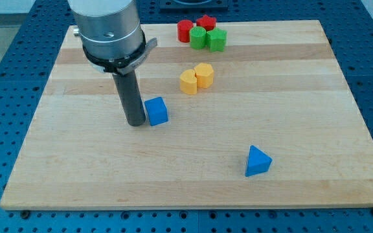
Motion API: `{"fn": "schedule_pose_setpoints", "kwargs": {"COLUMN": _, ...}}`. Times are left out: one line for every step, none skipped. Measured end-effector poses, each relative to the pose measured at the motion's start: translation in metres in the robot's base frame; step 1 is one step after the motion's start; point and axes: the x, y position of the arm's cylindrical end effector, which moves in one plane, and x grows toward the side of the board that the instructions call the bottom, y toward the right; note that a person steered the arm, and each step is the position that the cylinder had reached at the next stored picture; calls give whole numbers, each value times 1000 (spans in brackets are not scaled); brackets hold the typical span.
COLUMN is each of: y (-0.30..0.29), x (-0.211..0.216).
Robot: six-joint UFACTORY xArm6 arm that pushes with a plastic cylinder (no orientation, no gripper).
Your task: Move the blue blocks to the center of the board
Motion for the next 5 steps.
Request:
{"fn": "schedule_pose_setpoints", "kwargs": {"y": 32, "x": -1}}
{"fn": "schedule_pose_setpoints", "kwargs": {"y": 45, "x": -4}}
{"fn": "schedule_pose_setpoints", "kwargs": {"y": 45, "x": 7}}
{"fn": "schedule_pose_setpoints", "kwargs": {"y": 54, "x": 10}}
{"fn": "schedule_pose_setpoints", "kwargs": {"y": 63, "x": -4}}
